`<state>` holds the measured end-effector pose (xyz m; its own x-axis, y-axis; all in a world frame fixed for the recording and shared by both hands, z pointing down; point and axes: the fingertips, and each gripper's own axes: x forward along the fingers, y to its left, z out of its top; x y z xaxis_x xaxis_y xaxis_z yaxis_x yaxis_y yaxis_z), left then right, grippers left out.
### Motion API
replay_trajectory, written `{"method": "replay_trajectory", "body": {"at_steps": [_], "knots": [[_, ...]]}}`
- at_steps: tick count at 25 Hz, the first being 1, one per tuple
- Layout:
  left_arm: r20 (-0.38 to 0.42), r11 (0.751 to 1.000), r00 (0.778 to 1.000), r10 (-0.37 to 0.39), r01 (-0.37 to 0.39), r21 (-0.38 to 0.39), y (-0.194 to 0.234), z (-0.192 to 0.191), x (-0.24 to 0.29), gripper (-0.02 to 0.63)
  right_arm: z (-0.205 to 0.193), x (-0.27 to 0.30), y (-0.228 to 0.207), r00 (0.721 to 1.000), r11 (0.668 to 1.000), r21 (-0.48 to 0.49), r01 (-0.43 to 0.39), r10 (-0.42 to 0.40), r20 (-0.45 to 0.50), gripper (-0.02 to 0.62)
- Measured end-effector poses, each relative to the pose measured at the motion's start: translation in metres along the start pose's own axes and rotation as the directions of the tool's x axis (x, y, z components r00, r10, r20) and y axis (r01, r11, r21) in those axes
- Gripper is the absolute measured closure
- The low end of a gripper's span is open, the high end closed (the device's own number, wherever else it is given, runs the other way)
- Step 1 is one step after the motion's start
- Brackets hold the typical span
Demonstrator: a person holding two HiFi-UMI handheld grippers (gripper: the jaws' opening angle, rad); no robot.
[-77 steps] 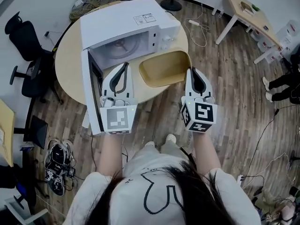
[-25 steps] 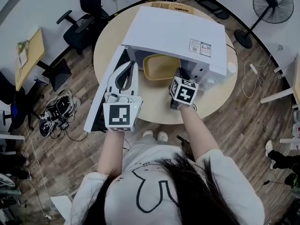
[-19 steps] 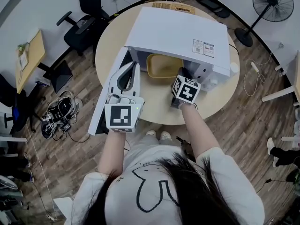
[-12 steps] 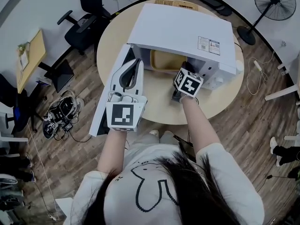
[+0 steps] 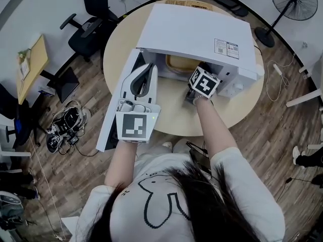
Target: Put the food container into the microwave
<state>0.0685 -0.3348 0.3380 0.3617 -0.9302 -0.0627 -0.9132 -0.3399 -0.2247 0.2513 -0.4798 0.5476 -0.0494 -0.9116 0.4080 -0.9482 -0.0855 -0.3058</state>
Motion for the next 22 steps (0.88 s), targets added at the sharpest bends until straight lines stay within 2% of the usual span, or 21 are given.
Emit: {"method": "replay_trajectory", "body": {"at_steps": [7,15,22], "knots": [[0.019,1.000,1.000,-0.022,0.022,0.003,-0.004,0.004,0.006,0.597,0.006,0.006,-0.003,0.998,0.998,-0.023,0.062,-0.062,0.030,0.556],[0.043,0.999,0.998,-0.039,0.038,0.024,-0.005,0.007,0.012,0.597,0.010,0.008,0.000,0.996,0.997,-0.064,0.045,-0.040,0.077,0.554],[0.056,0.999,0.997,-0.047,0.046,0.012,-0.010,0.012,0.015,0.597,0.016,-0.008,0.010,0.995,0.995,-0.097,-0.017,0.026,0.099,0.523]]}}
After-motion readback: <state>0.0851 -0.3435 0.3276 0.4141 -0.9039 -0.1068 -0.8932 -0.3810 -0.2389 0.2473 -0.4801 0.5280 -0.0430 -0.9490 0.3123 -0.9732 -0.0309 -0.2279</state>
